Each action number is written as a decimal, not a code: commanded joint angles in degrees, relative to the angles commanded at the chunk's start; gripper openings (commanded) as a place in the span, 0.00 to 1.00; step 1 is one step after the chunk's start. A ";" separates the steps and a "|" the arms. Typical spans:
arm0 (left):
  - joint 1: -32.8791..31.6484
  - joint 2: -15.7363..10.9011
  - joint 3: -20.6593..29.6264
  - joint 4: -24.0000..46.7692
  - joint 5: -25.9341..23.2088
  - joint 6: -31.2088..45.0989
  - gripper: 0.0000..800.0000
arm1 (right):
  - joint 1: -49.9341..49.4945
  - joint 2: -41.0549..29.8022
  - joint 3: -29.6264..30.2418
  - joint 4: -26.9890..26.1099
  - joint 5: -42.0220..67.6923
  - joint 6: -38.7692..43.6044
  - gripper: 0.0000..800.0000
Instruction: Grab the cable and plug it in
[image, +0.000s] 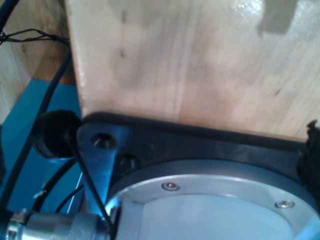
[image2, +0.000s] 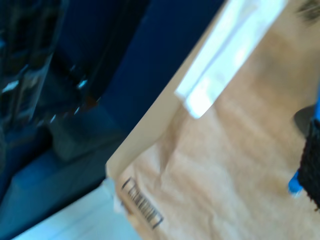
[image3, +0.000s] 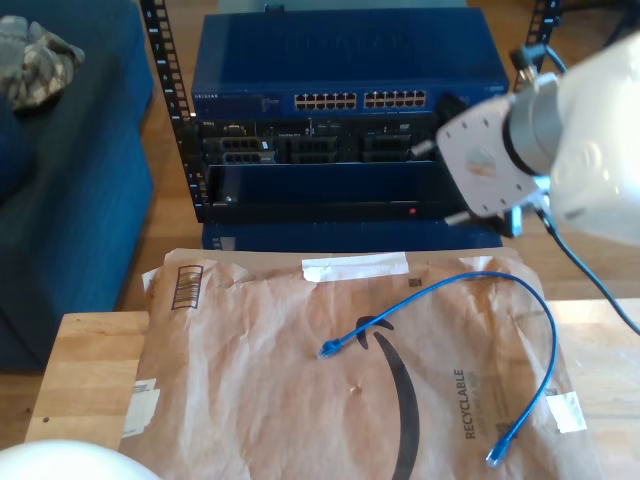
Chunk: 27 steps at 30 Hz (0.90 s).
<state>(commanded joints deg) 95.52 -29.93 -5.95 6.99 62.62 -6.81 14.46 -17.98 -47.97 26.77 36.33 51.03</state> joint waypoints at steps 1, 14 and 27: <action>0.00 0.00 0.00 0.00 0.00 0.00 1.00 | 0.09 0.00 0.18 -0.09 1.41 0.00 1.00; 0.00 0.00 0.00 0.00 0.00 0.00 1.00 | 1.93 2.20 -4.48 -6.24 10.02 0.18 1.00; 0.00 0.00 0.00 0.00 0.00 0.00 1.00 | 0.88 2.02 -4.92 -15.12 25.32 0.62 0.99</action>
<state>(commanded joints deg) 95.52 -29.93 -5.95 6.99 62.62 -6.81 15.34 -15.96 -52.89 11.65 61.65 51.65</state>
